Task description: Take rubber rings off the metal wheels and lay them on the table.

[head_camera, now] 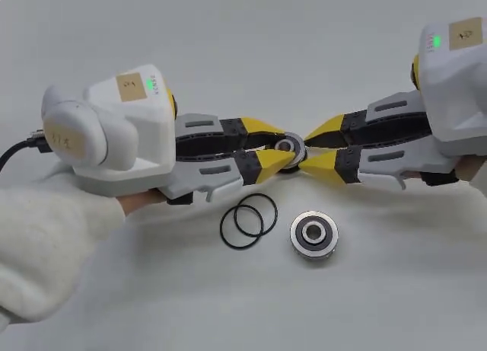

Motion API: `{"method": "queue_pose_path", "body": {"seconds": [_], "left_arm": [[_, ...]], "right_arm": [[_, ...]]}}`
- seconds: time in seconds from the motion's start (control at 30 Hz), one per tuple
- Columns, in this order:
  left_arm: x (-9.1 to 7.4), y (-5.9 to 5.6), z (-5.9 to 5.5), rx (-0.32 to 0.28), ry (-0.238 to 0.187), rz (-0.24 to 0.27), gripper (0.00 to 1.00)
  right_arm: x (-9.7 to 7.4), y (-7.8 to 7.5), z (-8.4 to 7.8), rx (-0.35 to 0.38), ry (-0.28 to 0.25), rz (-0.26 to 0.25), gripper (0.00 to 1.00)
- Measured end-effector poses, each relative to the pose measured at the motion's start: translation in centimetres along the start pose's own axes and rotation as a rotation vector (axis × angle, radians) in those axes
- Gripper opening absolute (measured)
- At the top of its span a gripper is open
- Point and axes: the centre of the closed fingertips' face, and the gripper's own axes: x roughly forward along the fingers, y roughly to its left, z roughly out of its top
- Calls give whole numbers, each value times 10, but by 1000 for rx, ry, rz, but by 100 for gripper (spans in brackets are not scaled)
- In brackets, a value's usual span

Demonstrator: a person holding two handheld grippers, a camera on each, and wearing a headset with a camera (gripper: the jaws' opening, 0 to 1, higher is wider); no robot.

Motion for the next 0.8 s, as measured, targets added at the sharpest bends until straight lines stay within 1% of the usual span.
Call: {"method": "queue_pose_path", "body": {"seconds": [0.23, 0.43, 0.47, 0.5, 0.53, 0.57, 0.6, 0.63, 0.7, 0.8], "left_arm": [[0, 0, 0, 3, -4, 7, 13], [0, 1, -1, 8, -2, 9, 13], [0, 1, -1, 9, -2, 10, 13], [0, 1, -1, 9, -2, 10, 13], [0, -1, -1, 10, -3, 4, 13], [1, -1, -1, 13, -3, 7, 13], [1, -1, -1, 12, -3, 7, 13], [1, -1, -1, 13, -3, 7, 13], [1, -1, -1, 14, -4, 8, 13], [0, -1, -1, 16, -3, 7, 13]], "right_arm": [[0, 1, -1, -10, 21, -23, 10], [0, 1, -2, -8, 31, -34, 9], [0, 1, -3, 2, 36, -40, 8], [-1, 0, -3, 7, 42, -46, 5], [-4, -10, -6, -33, 68, -98, 0], [-3, -5, -9, -19, 79, -74, 0], [-1, -1, -13, 35, 91, -57, 0], [-1, -4, -12, 19, 70, -67, 0], [1, -7, -12, 26, 69, -62, 0], [1, -4, -11, 56, 63, -45, 3]]}}
